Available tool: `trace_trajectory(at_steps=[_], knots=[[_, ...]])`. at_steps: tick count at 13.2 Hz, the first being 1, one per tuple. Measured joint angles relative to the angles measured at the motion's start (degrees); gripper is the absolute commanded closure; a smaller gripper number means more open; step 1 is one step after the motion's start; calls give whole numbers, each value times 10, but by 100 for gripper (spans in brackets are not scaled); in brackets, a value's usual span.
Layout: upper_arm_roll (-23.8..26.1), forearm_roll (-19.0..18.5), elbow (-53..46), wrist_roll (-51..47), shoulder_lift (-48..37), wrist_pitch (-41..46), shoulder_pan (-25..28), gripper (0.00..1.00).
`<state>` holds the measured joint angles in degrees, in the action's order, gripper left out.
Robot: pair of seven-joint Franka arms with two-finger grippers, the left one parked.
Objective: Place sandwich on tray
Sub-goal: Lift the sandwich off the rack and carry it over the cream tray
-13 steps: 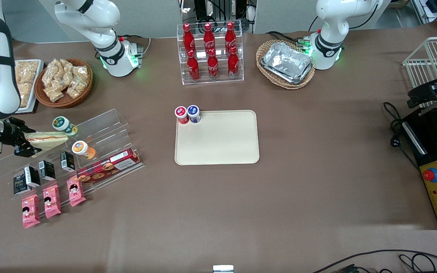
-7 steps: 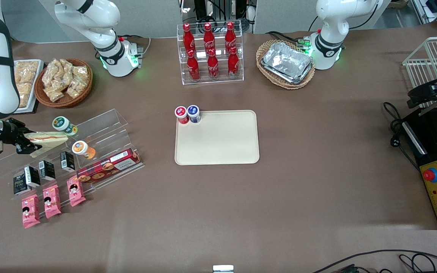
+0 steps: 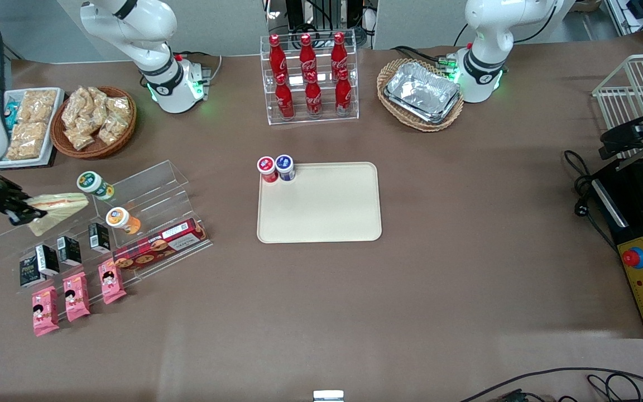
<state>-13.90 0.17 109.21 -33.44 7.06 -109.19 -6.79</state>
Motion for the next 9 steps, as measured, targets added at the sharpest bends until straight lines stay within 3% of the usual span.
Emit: trace_trajectory(at_steps=[6, 9], knots=[[10, 1, -123, 0, 6, 139, 3, 62], [37, 25, -150, -13, -5, 176, 20, 62]])
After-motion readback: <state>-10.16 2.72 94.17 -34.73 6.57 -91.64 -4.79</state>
